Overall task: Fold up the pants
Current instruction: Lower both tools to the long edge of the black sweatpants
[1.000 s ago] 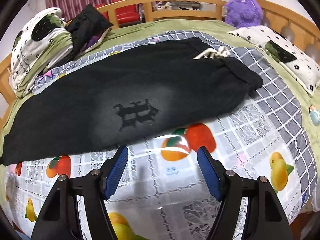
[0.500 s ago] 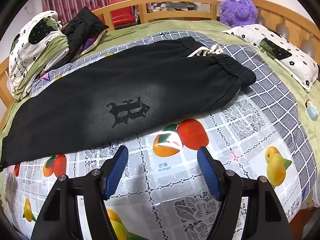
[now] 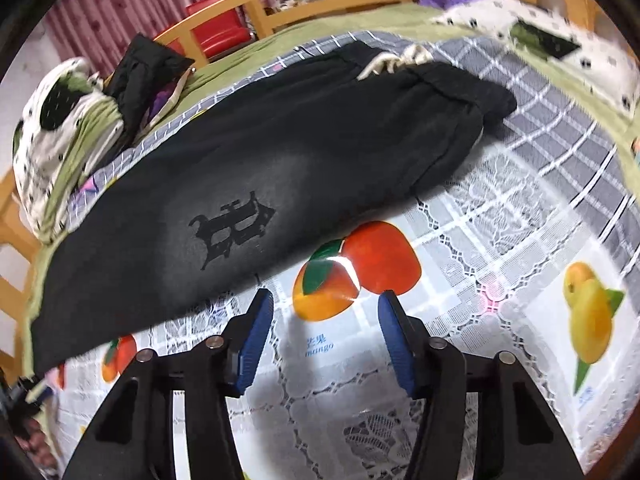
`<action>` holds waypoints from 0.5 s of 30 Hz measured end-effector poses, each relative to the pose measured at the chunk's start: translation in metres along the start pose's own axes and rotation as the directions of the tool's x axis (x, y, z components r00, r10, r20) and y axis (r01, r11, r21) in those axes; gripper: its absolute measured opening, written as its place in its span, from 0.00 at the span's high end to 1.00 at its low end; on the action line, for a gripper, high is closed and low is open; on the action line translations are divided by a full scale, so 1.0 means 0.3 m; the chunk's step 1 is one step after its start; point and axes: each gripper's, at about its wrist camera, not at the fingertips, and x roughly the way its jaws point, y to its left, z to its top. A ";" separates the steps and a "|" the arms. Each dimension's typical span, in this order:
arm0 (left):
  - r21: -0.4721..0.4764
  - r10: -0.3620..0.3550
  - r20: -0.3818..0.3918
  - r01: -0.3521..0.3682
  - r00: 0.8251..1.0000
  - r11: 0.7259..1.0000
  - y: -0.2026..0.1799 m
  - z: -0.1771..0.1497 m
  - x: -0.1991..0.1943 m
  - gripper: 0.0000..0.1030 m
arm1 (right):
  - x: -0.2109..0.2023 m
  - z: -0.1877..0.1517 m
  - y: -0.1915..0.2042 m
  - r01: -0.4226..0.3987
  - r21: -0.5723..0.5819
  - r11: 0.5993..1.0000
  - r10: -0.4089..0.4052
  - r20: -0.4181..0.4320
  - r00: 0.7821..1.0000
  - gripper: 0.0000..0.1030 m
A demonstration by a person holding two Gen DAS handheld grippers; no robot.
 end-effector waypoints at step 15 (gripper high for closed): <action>-0.127 0.065 0.068 -0.056 0.996 0.990 0.020 0.101 0.079 0.58 | 0.121 0.127 -0.077 -0.241 0.205 0.949 0.238 0.038 0.970 0.47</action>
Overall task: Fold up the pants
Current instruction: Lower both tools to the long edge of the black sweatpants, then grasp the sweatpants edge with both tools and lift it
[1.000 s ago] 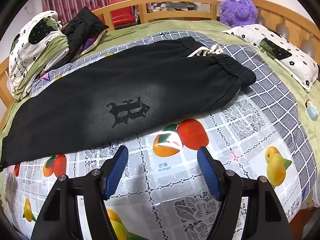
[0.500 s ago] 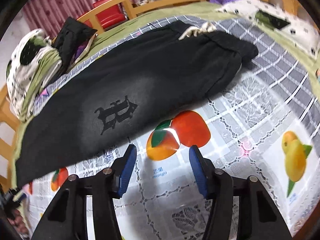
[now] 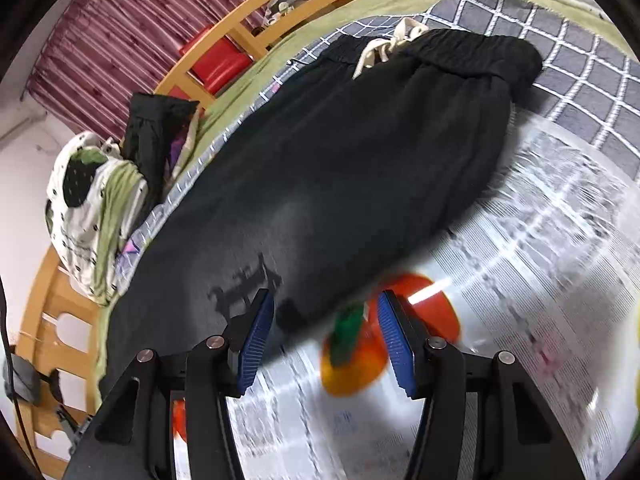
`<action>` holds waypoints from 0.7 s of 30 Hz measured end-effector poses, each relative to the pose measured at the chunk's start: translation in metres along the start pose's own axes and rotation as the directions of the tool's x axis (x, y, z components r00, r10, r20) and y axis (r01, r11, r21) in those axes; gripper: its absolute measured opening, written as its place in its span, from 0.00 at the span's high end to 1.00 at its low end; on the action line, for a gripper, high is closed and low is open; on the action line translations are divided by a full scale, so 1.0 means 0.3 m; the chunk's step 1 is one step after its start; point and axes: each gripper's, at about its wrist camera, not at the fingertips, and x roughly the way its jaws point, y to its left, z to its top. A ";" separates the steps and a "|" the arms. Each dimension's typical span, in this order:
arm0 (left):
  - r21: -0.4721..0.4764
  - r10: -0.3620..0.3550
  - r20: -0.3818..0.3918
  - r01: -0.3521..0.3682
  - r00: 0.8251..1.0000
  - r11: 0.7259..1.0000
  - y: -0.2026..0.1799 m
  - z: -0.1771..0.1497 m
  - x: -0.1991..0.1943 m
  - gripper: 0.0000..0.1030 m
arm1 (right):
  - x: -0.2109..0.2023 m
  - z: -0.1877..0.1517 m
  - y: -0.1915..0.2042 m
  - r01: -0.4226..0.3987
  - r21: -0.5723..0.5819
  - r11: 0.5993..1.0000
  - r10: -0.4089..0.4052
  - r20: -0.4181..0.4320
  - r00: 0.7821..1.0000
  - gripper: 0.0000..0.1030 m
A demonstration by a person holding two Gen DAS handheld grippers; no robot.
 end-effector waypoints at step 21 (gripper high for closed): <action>0.200 -0.004 0.228 -0.043 0.974 0.979 -0.310 0.439 -0.058 0.93 | 0.010 0.380 0.396 0.000 -0.219 0.976 0.048 0.216 0.975 0.89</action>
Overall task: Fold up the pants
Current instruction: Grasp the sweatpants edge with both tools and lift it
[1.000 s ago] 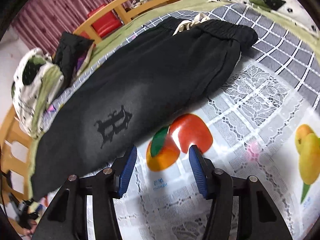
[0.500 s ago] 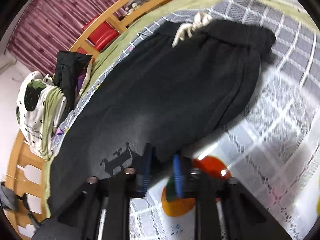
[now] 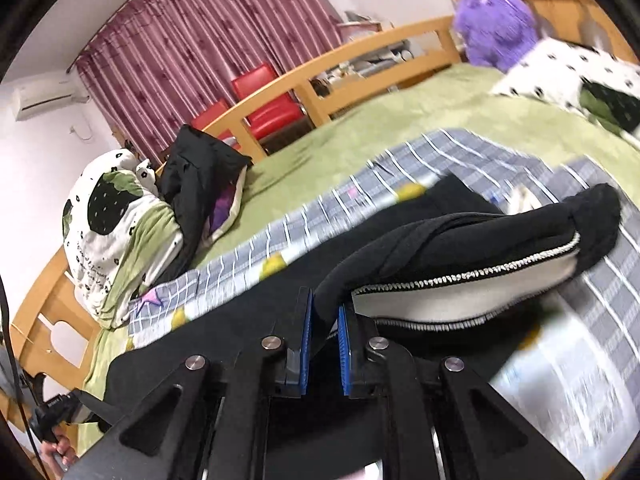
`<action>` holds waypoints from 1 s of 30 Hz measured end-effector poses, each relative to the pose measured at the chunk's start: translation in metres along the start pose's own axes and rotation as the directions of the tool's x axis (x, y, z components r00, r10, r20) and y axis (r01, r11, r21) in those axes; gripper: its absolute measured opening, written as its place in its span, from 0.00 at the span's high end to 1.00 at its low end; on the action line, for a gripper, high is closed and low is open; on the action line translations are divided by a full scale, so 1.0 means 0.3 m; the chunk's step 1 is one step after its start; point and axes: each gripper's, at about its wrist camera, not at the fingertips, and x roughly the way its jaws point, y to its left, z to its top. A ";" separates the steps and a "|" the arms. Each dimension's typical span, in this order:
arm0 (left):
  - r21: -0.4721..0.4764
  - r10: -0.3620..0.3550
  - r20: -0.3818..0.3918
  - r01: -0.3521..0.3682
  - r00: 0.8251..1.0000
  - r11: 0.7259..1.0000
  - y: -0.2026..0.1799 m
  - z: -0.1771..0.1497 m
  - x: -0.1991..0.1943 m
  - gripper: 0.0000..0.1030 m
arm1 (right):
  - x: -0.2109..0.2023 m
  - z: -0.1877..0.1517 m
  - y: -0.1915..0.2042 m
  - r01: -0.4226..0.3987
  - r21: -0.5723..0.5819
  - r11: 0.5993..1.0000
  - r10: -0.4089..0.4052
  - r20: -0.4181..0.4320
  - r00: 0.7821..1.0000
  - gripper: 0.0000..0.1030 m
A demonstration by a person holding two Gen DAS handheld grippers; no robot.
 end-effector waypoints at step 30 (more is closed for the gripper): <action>-0.077 -0.014 -0.230 -0.004 0.973 0.997 0.152 -0.433 0.045 0.37 | 0.035 -0.352 -0.126 0.229 -0.162 0.960 -0.264 -0.244 0.933 0.49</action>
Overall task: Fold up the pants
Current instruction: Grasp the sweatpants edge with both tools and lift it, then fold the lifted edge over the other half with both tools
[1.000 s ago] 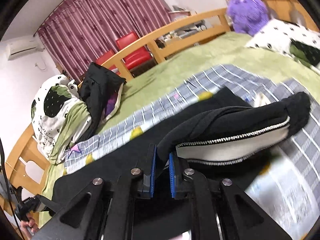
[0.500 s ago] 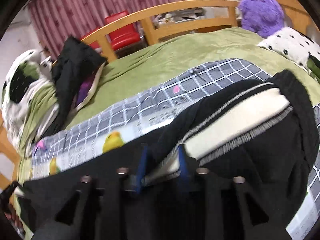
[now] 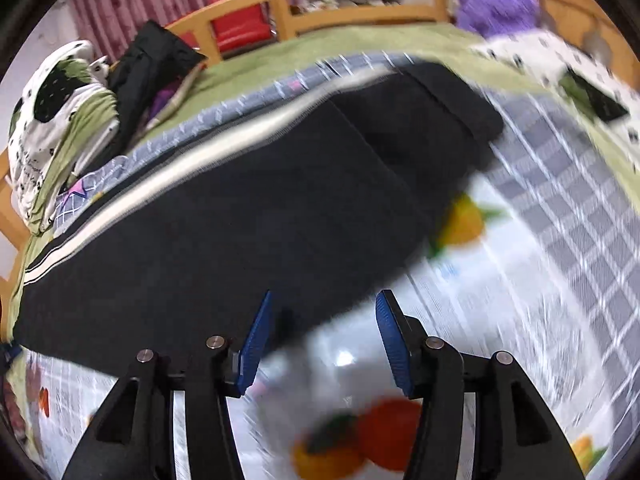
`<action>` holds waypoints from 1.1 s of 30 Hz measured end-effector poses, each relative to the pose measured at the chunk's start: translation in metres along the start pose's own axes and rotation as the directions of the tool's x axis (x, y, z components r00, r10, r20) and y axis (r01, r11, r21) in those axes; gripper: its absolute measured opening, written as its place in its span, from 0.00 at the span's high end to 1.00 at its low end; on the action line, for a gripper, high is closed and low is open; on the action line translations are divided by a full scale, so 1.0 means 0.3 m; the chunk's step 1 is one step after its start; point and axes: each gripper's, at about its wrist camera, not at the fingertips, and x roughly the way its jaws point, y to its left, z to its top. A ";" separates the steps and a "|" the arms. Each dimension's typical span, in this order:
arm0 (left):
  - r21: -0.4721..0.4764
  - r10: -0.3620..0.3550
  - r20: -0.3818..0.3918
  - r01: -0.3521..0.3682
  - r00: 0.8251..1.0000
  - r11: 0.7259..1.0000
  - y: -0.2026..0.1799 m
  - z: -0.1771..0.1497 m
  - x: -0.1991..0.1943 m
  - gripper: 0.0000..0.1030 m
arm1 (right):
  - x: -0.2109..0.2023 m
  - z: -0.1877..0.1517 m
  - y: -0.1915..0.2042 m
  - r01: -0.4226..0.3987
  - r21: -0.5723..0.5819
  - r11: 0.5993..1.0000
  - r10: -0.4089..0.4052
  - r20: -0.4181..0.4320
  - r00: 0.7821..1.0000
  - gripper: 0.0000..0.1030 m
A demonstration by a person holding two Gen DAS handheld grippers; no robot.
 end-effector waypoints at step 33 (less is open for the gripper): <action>-0.020 -0.074 -0.025 0.073 0.997 0.997 0.014 -0.223 -0.351 0.90 | -0.383 -0.159 -0.242 -0.089 0.128 0.988 0.082 0.059 0.995 0.94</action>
